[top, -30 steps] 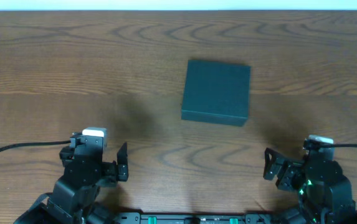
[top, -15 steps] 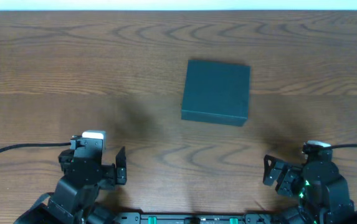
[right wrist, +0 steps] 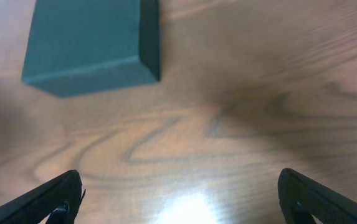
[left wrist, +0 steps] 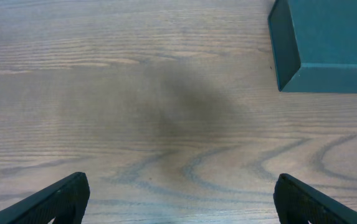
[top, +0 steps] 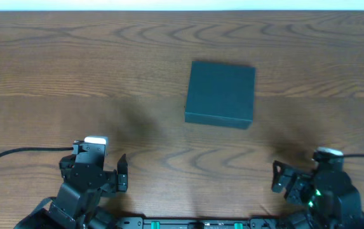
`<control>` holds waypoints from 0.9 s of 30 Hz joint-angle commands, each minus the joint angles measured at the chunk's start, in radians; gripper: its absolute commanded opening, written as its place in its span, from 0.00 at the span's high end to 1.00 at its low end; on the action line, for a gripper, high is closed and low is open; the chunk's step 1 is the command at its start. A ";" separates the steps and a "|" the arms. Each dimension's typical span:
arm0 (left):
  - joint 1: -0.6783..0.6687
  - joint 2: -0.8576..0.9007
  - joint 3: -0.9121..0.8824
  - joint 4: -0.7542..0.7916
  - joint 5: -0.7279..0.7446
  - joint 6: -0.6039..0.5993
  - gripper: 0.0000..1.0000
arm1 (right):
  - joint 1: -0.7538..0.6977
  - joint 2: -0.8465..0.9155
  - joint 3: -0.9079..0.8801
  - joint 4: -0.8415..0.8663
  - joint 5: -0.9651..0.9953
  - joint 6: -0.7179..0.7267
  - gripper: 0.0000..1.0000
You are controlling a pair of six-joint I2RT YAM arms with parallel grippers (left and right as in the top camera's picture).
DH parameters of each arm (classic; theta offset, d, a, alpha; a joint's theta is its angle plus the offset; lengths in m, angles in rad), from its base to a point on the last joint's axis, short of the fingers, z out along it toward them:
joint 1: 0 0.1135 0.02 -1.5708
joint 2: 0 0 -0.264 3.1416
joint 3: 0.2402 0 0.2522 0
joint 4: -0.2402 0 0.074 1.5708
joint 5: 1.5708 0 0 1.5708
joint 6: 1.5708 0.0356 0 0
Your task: Pack container
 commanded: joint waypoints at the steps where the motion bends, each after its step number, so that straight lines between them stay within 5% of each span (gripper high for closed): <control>1: 0.002 -0.006 -0.004 -0.002 -0.007 -0.011 0.05 | -0.079 -0.059 -0.002 0.017 0.031 -0.117 0.01; 6: 0.002 -0.006 -0.004 -0.002 -0.007 -0.011 0.05 | -0.206 -0.178 -0.141 0.125 -0.123 -0.556 0.01; 16: 0.002 -0.006 -0.004 -0.002 -0.007 -0.011 0.04 | -0.315 -0.384 -0.367 0.195 -0.179 -0.563 0.01; 27: 0.002 -0.006 -0.004 -0.002 -0.007 -0.011 0.05 | -0.316 -0.383 -0.446 0.142 -0.198 -0.563 0.01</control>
